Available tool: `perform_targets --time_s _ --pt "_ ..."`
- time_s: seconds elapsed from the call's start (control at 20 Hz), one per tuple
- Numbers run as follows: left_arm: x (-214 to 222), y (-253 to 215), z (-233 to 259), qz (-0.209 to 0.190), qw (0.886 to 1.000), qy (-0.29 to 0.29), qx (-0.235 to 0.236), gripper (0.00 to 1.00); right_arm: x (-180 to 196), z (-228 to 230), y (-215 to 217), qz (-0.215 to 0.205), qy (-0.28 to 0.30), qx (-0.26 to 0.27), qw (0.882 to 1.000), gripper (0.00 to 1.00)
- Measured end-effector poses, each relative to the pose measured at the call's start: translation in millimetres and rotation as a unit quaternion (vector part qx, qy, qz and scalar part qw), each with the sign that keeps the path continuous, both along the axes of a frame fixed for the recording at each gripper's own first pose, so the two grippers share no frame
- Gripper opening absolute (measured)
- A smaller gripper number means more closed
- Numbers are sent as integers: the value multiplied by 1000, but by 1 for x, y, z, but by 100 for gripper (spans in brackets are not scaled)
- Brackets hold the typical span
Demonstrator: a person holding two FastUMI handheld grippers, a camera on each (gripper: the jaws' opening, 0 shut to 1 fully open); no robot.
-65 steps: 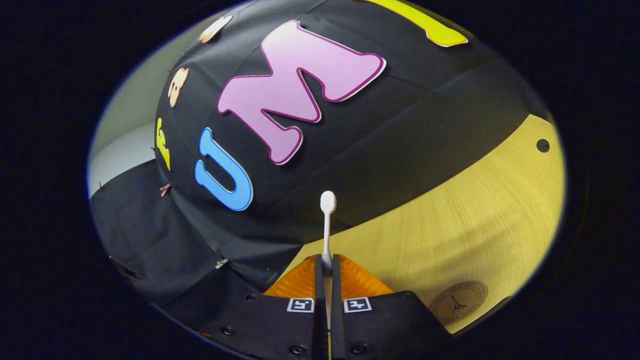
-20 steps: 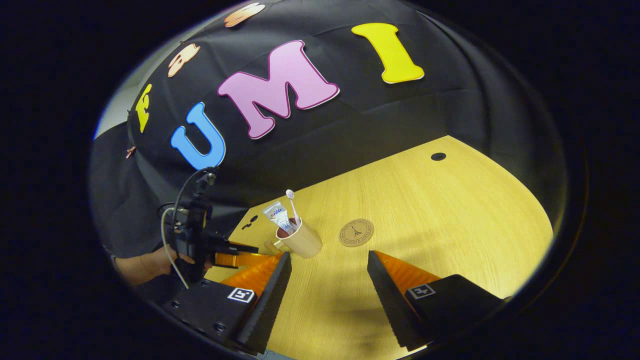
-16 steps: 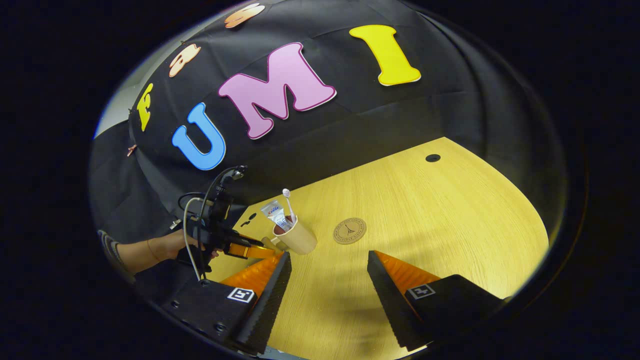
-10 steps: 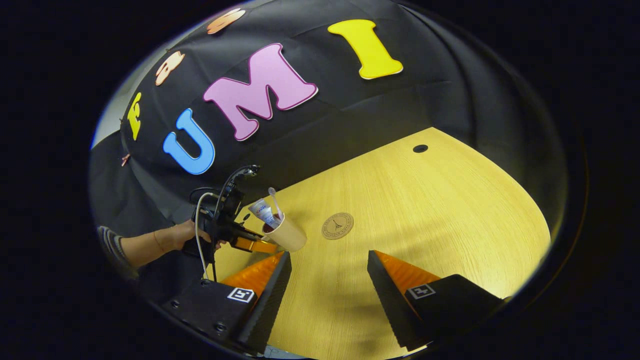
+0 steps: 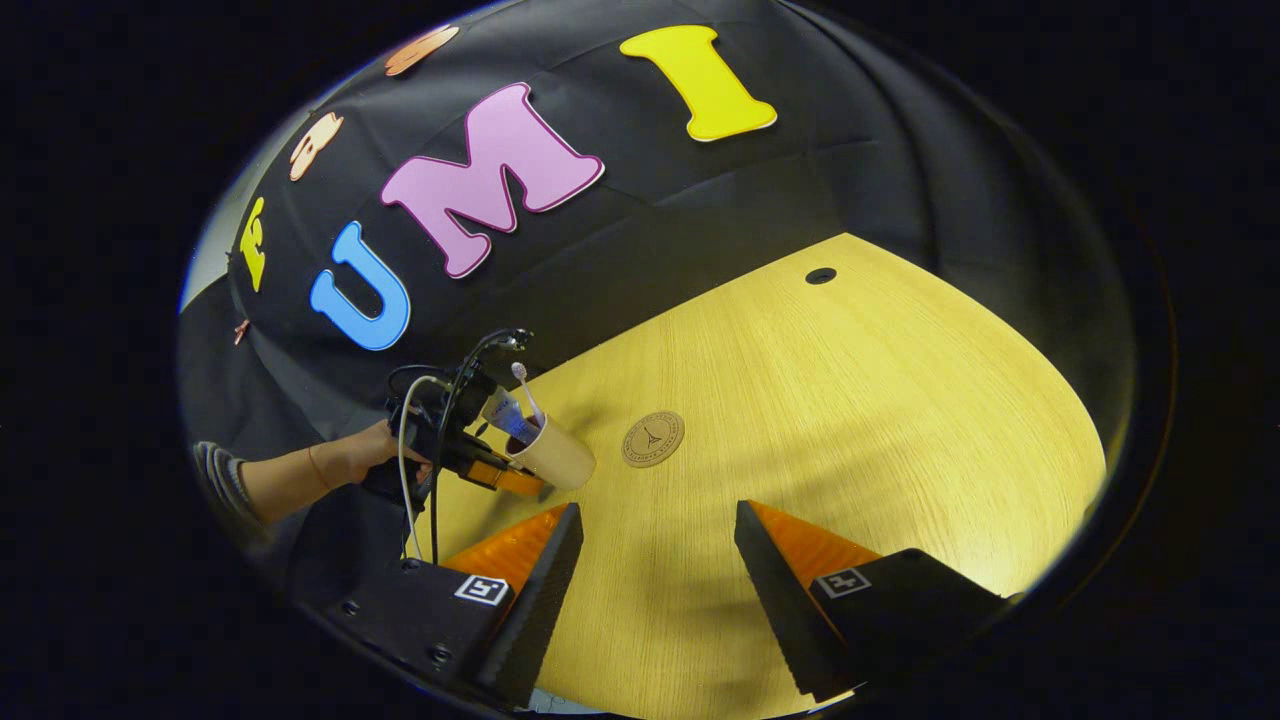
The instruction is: Put the toothbrush and toothpaste on the desktop into the cup, then pick up the cup and place it on the coaster on the desktop.
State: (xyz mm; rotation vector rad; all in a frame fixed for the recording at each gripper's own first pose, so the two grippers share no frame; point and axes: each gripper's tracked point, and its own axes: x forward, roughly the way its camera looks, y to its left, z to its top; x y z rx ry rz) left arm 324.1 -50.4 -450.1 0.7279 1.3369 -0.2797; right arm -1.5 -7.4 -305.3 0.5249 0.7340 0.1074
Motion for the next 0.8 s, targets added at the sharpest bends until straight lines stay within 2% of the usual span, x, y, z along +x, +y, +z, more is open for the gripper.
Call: perform_targets --time_s 0.05,0.2,0.25,0.3,0.35,0.45,0.5,0.55,0.8 --pt "1 -1 0 -3 1000 -6 -8 30 1 0 0 -1 0 1 1000 94" --pt "4 -3 0 -2 999 -24 -28 28 2 0 -2 -2 1 3 1000 94" --pt "4 -2 0 2 999 -27 -29 23 2 0 -3 -3 1 3 1000 94" --pt "2 -3 1 3 999 -27 -31 31 1 1 -4 -2 1 3 1000 94" --pt "2 -3 3 2 999 -28 -29 27 1 1 -5 -3 1 2 1000 94" --pt "3 -7 8 -6 999 -32 -28 27 1 2 -7 -5 2 3 1000 94" --pt "3 -11 11 -11 999 -32 -27 22 2 2 -8 -7 2 3 1000 94" --pt "3 -16 14 -17 999 -32 -28 27 2 3 -9 -8 1 4 1000 94" --pt "-1 -48 11 -29 998 -10 -51 27 0 6 -16 -12 1 5 1000 94"
